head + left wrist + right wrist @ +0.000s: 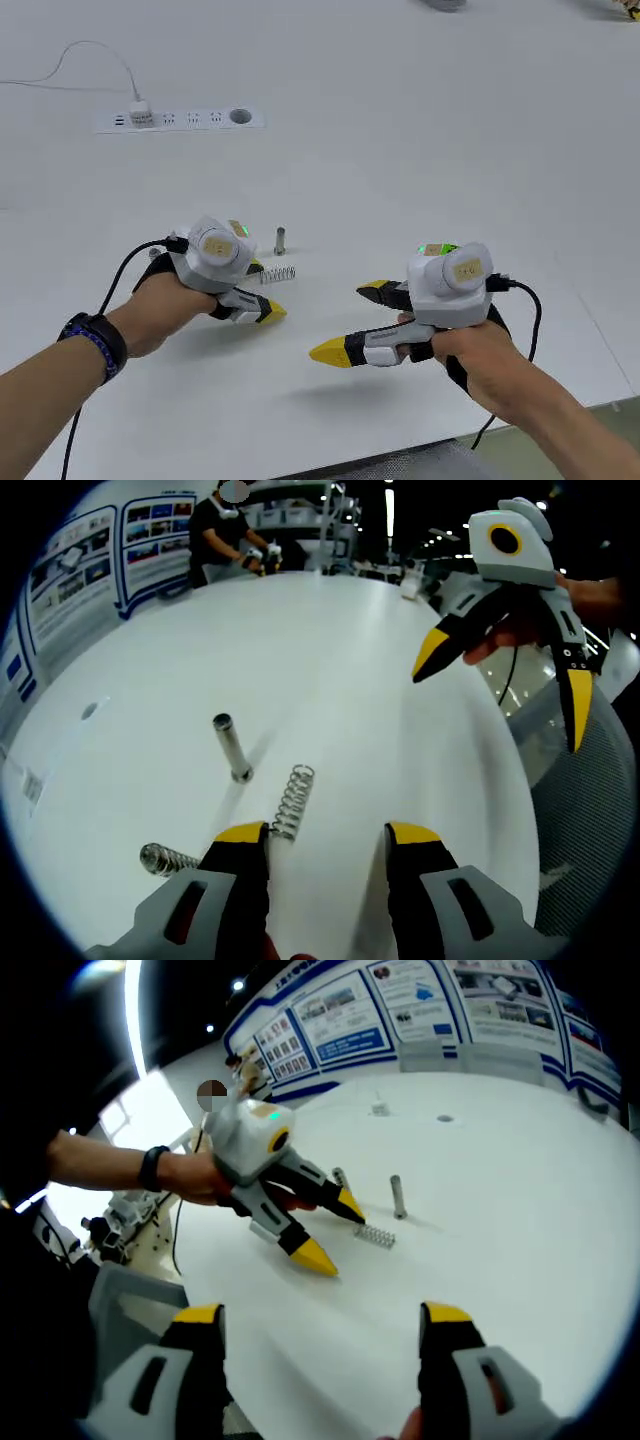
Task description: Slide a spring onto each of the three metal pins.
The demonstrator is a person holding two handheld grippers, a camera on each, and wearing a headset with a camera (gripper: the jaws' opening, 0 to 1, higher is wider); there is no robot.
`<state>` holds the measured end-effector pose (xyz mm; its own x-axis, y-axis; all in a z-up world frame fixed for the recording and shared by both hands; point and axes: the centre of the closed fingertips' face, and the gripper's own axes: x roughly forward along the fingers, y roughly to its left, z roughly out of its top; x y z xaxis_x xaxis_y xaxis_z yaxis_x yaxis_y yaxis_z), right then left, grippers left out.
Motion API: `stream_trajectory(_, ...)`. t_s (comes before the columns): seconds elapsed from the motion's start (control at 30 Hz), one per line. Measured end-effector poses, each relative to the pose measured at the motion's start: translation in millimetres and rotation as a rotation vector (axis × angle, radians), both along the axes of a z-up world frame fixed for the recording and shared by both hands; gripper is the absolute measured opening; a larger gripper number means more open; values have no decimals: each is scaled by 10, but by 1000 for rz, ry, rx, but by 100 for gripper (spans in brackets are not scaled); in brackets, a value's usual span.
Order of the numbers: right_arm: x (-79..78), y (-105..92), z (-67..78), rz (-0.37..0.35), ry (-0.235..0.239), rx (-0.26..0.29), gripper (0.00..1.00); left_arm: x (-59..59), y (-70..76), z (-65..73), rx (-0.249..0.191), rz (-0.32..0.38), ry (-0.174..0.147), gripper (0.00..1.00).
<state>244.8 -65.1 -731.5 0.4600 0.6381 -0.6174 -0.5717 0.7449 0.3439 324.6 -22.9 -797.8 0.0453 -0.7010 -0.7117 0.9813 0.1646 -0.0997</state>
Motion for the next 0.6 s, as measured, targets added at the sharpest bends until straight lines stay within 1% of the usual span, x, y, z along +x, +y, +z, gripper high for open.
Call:
stream_trajectory(0.07,-2,-2,-6,-1,1,1,81,10,23,-18,1,7,-1,44)
stream_trajectory(0.13,0,-3,-11,-4,2,2,81,32,35,-23,-1,35,-3,41)
stream_trajectory(0.2,0,3,-12,-5,3,5,80,31,19,-29,-12,45,-2,39)
stream_trajectory(0.27,-3,7,-12,-5,4,5,80,19,4,-42,-9,44,-13,37)
stream_trajectory(0.33,-11,7,-12,-4,5,2,80,23,-8,-52,-3,42,-32,35)
stream_trajectory(0.37,-14,7,-8,-5,5,4,80,33,-32,-51,-8,43,-39,34)
stream_trajectory(0.43,-22,6,-5,-6,6,6,80,56,-47,-54,-17,49,-42,31)
stream_trajectory(0.47,-28,1,-9,-5,7,2,80,47,-54,-10,-20,58,-47,30)
stream_trajectory(0.5,-33,1,-10,-4,8,1,80,65,-55,-7,-19,66,-54,27)
stream_trajectory(0.53,-39,0,-13,-4,11,0,80,102,-61,-7,-15,76,-69,24)
stream_trajectory(0.57,-41,0,-13,-4,12,1,80,110,-73,-3,-17,76,-75,21)
stream_trajectory(0.6,-45,0,-12,-4,12,0,80,120,-77,-4,-16,78,-79,19)
